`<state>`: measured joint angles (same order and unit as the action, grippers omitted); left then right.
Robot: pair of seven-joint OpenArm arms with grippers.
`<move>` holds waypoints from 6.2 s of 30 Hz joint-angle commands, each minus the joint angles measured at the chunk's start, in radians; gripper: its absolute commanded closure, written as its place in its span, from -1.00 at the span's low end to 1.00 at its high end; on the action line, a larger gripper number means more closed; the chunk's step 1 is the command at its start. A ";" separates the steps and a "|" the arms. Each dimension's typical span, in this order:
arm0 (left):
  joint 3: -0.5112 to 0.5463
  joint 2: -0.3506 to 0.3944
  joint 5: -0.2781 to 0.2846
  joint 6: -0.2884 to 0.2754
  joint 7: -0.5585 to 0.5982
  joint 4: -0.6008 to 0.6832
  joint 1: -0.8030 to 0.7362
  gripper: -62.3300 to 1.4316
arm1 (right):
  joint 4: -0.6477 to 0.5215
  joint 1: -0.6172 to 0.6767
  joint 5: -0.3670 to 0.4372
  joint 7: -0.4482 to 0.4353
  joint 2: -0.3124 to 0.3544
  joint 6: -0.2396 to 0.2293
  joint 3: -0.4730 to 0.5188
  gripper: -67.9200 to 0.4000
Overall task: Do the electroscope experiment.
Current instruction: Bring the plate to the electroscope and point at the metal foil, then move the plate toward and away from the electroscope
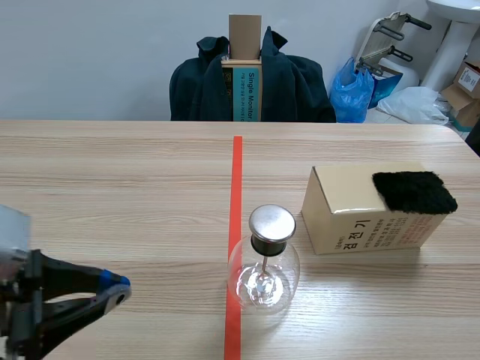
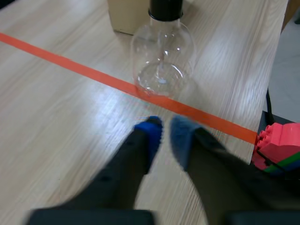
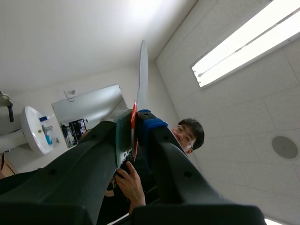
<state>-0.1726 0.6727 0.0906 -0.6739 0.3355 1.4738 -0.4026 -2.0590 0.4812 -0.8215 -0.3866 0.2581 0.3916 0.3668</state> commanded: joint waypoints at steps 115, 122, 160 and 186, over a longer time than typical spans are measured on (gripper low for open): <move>-0.332 -0.240 -0.080 0.193 0.034 -0.381 0.376 0.88 | 0.529 0.070 -0.320 -0.448 -0.069 0.140 -0.282 0.96; -0.332 -0.240 -0.080 0.193 0.034 -0.381 0.376 0.88 | 0.529 0.070 -0.320 -0.330 -0.069 0.140 -0.282 0.96; -0.332 -0.246 -0.080 0.193 0.034 -0.381 0.375 0.88 | 0.489 0.067 -0.332 -0.735 -0.070 0.139 -0.283 0.96; -0.332 -0.246 -0.080 0.193 0.034 -0.381 0.376 0.88 | 0.489 0.067 -0.354 -0.545 -0.070 0.139 -0.283 0.96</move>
<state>-0.5148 0.4347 -0.0002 -0.4789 0.3519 1.0801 -0.0227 -1.5459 0.5575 -1.1862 -0.9382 0.1799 0.5198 0.0772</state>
